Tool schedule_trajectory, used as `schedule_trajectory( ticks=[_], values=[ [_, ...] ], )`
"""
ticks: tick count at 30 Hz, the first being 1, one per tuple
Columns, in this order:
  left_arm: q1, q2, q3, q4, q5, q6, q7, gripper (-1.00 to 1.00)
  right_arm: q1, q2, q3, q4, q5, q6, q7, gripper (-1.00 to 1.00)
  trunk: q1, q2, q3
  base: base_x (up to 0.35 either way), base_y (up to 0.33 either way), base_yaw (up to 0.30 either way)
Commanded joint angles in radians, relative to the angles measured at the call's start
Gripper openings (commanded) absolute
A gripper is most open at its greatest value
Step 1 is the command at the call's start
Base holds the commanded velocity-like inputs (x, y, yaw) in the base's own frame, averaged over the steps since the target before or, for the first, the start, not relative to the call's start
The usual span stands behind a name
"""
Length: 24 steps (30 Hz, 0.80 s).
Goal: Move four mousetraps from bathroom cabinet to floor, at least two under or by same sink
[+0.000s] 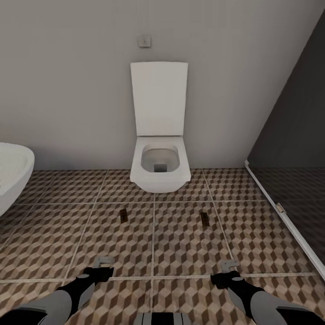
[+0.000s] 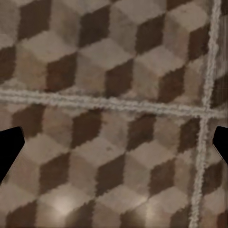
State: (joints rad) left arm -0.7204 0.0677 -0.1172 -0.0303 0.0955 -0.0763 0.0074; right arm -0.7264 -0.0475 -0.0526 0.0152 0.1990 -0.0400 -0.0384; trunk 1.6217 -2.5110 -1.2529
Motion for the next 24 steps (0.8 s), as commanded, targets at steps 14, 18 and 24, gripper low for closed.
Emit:
schedule_trajectory(
  ticks=[14,18,24],
  values=[
    [-0.001,0.0,-0.009,0.002,0.029,-0.002,0.0,1.0,-0.001,0.0,-0.006,0.002,0.01,-0.003,-0.003,1.0,-0.006,0.003,0.054,0.0,0.0,0.0],
    [0.0,0.001,-0.009,0.003,0.031,-0.002,0.0,1.0,-0.001,0.0,-0.006,0.002,0.01,-0.003,-0.003,1.0,-0.008,0.004,0.069,0.0,0.0,0.0],
    [0.0,0.001,-0.009,0.004,0.032,-0.002,0.0,1.0,-0.001,0.0,-0.006,0.002,0.01,-0.003,-0.003,1.0,-0.011,0.005,0.092,0.0,0.0,0.0]
  ],
)
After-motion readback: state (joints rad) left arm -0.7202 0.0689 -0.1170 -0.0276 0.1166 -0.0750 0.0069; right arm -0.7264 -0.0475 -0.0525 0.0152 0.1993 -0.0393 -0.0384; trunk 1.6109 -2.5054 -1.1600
